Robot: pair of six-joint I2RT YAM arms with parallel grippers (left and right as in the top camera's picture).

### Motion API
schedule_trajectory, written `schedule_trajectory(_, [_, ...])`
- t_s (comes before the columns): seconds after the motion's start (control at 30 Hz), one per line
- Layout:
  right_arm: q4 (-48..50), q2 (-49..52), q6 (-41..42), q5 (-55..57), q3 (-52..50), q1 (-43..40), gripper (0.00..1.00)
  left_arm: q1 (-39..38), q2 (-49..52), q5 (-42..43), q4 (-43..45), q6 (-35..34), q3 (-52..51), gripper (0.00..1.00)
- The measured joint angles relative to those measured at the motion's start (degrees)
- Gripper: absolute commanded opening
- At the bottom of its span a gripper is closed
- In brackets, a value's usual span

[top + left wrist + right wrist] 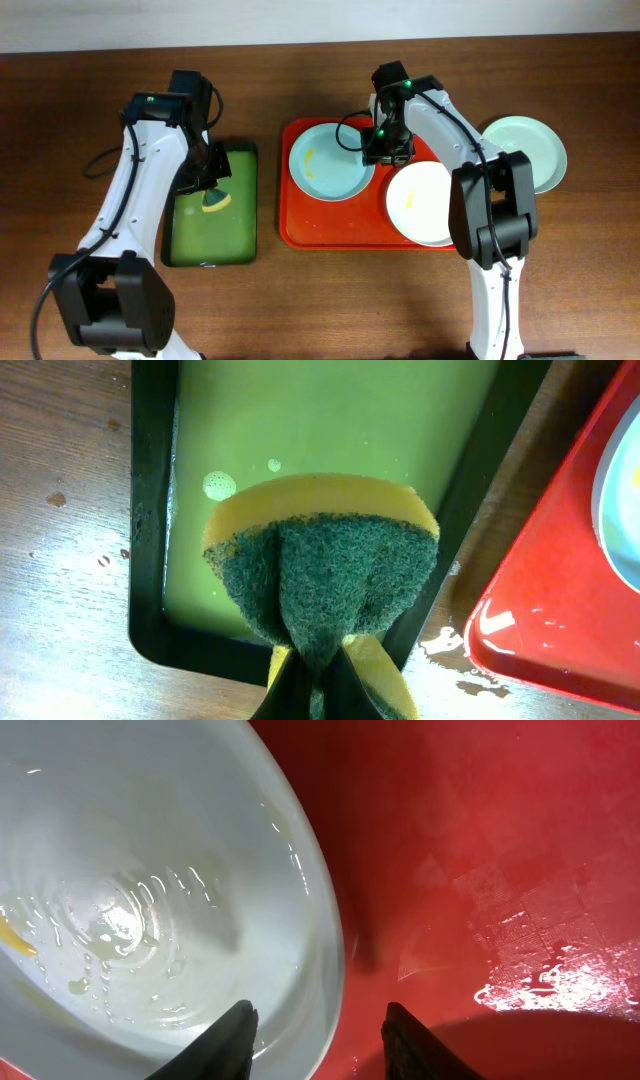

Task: Clean dirty plates on tray and stack at the side
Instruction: 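Scrub the light blue plate with the sponge in the left gripper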

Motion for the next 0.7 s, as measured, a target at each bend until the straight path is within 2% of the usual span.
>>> schedule_trajectory(0.03, [0.42, 0.0, 0.52, -0.02, -0.46, 0.04, 0.36, 0.0, 0.0, 0.0, -0.02, 0.0, 0.0, 0.0])
schedule_trajectory(0.07, [1.46, 0.0, 1.55, -0.15, -1.6, 0.11, 0.24, 0.0, 0.0, 0.0, 0.04, 0.0, 0.0, 0.0])
schedule_trajectory(0.17, [4.68, -0.07, 4.79, -0.35, -4.02, 0.37, 0.04, -0.17, 0.0, 0.0, 1.03, 0.0, 0.0, 0.0])
schedule_trajectory(0.27, [5.73, -0.09, 6.32, -0.85, -4.09, 0.37, 0.04, -0.37, 0.0, 0.9, 2.36, 0.2, -0.02, 0.0])
schedule_trajectory(0.37, [5.38, -0.09, 0.66, -1.81, -4.11, 0.42, 0.04, -1.9, -0.02, 8.57, 8.0, 3.98, -0.72, 0.0])
schedule_trajectory(0.47, [3.54, -0.09, -2.69, -2.51, -4.11, 0.74, 0.04, -7.48, -0.07, 13.62, 14.08, 4.66, -3.28, 0.0])
schedule_trajectory(0.57, [2.62, -0.09, -3.58, -2.71, -4.11, 0.74, 0.04, -13.84, 0.09, 15.26, 23.41, 1.18, -6.32, 0.0])
schedule_trajectory(0.7, [2.08, -0.09, -4.15, -2.75, -4.11, 0.74, 0.04, -18.01, 2.84, 15.04, 33.46, -6.01, -7.43, 0.0])
